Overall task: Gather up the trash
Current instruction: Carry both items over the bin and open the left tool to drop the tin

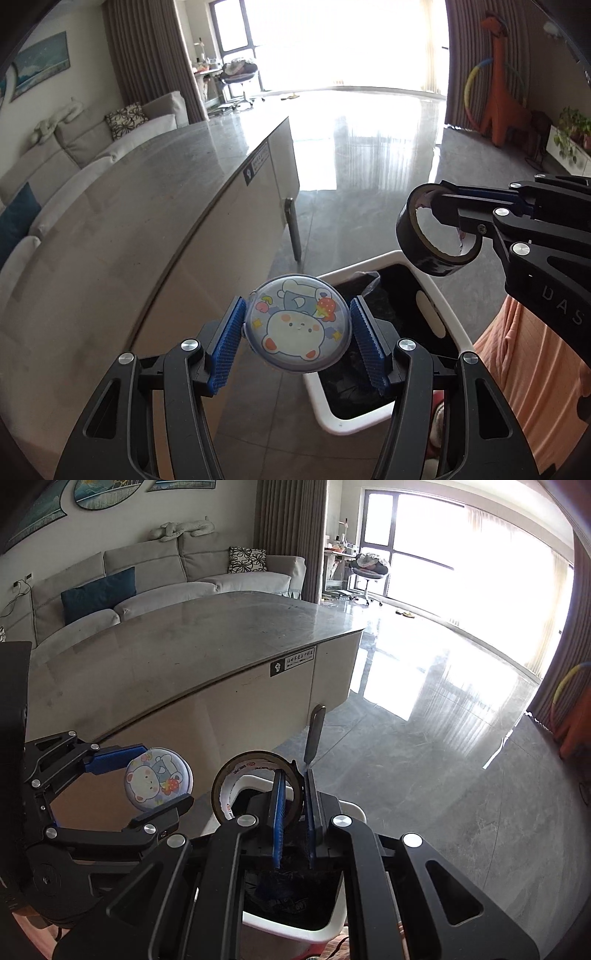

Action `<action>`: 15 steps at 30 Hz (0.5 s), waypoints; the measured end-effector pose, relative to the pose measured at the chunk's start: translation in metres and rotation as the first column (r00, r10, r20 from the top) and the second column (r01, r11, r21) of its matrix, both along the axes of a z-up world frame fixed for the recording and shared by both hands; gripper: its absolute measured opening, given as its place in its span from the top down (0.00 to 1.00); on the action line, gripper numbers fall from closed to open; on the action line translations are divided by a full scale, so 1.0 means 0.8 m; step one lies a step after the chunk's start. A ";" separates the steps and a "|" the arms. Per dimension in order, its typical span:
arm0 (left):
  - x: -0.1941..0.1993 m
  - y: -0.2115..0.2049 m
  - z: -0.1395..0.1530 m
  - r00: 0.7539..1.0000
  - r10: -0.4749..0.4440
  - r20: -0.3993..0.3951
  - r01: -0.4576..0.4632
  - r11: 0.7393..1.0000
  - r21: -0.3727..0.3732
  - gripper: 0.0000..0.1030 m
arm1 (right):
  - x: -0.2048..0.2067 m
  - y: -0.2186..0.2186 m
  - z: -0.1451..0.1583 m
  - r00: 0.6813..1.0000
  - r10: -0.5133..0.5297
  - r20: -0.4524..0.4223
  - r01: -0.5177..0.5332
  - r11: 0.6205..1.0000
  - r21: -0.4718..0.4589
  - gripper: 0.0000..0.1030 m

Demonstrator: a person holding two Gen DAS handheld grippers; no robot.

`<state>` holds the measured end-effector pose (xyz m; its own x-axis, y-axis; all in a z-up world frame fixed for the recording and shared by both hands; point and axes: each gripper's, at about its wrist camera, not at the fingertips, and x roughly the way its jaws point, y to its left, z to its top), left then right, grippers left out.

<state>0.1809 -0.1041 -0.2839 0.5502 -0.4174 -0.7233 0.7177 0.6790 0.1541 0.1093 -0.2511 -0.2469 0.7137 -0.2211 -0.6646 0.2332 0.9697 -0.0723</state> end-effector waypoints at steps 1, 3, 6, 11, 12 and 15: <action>-0.002 -0.006 -0.006 1.000 -0.012 -0.005 0.012 1.000 0.014 0.44 | -0.001 -0.002 -0.003 1.000 -0.006 -0.006 0.006 1.000 0.001 0.90; -0.006 -0.016 -0.015 0.999 -0.041 -0.017 0.042 0.999 0.030 0.44 | -0.004 -0.009 -0.009 1.000 -0.018 -0.015 0.018 1.000 0.008 0.90; -0.009 -0.028 -0.029 0.996 -0.080 -0.031 0.082 0.995 0.062 0.44 | -0.004 -0.015 -0.019 0.999 -0.032 -0.030 0.032 0.999 0.015 0.90; -0.010 -0.048 -0.048 0.993 -0.104 -0.053 0.109 0.990 0.093 0.44 | -0.006 -0.025 -0.035 0.998 -0.039 -0.050 0.040 0.999 0.029 0.90; -0.008 -0.051 -0.051 0.993 -0.107 -0.058 0.113 0.989 0.099 0.44 | -0.005 -0.027 -0.038 0.998 -0.042 -0.055 0.044 0.999 0.031 0.90; -0.002 -0.061 -0.061 0.991 -0.110 -0.073 0.118 0.987 0.106 0.44 | -0.002 -0.033 -0.046 0.996 -0.053 -0.070 0.056 0.997 0.044 0.90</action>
